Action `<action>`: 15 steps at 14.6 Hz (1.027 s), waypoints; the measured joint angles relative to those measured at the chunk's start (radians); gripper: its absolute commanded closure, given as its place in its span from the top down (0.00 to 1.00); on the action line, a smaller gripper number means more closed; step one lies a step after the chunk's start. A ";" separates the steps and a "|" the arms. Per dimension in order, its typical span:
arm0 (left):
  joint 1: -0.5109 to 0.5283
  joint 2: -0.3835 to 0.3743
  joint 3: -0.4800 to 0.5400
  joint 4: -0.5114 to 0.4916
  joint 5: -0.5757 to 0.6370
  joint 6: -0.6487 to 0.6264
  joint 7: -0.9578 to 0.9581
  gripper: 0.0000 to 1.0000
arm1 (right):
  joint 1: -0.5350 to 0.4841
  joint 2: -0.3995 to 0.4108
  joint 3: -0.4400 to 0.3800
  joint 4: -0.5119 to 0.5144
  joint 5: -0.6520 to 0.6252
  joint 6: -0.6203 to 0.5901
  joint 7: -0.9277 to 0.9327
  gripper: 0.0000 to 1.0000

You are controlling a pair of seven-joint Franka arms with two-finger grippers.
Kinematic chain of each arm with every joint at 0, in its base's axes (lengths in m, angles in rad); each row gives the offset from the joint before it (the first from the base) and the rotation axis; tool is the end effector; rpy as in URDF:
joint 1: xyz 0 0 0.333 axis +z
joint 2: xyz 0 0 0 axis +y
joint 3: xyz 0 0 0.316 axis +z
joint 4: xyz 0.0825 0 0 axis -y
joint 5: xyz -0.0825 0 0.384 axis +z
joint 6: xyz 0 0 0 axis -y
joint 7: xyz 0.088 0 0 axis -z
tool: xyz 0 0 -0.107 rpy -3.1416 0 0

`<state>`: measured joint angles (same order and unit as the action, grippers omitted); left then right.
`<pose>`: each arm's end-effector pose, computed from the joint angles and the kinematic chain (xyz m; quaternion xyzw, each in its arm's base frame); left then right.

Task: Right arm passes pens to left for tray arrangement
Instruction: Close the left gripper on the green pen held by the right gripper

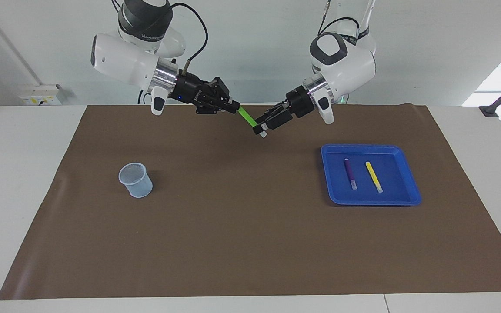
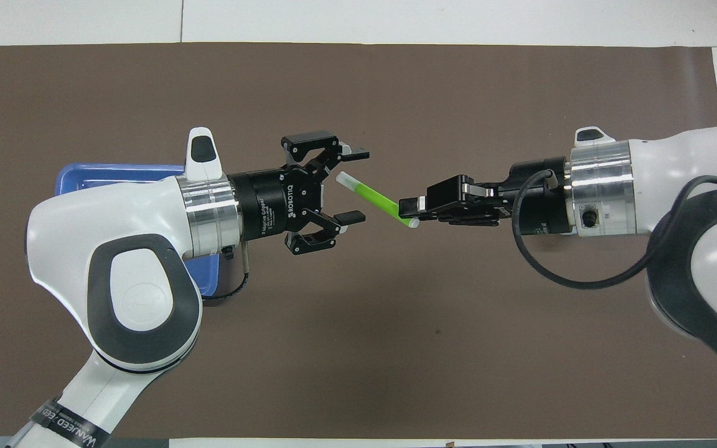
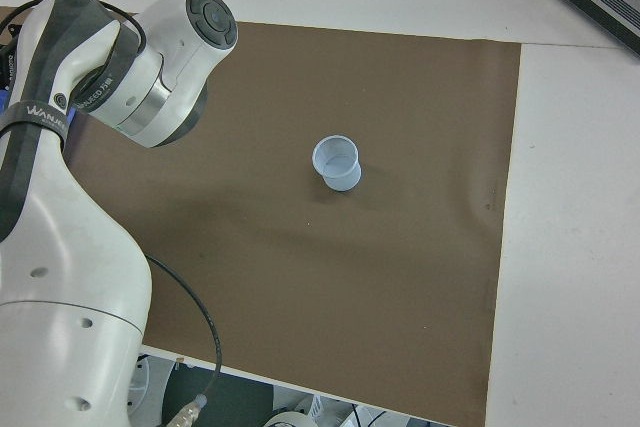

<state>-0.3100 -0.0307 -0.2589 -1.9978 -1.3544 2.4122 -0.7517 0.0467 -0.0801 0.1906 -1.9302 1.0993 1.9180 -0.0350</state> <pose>0.4902 -0.3217 0.5241 0.7258 0.4312 -0.1744 0.5068 0.5238 0.1947 0.5625 -0.8699 0.0437 0.0200 0.4909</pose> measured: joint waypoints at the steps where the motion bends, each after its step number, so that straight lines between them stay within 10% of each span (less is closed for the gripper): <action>1: 0.000 -0.003 0.003 0.000 0.000 0.000 -0.001 0.82 | 0.000 0.000 0.000 0.000 0.000 0.000 0.000 0.00; 9: 0.000 -0.015 0.005 -0.016 0.000 0.000 -0.004 0.68 | 0.000 0.000 0.001 0.000 0.000 0.000 0.001 0.00; 15: -0.001 -0.022 0.005 -0.025 0.000 0.000 -0.005 0.27 | 0.000 0.000 0.001 0.000 0.000 0.000 0.003 0.00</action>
<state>-0.3107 -0.0529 -0.2539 -2.0224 -1.3546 2.4119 -0.7566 0.0467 -0.0801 0.1917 -1.9302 1.0993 1.9180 -0.0319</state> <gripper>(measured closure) 0.485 0.837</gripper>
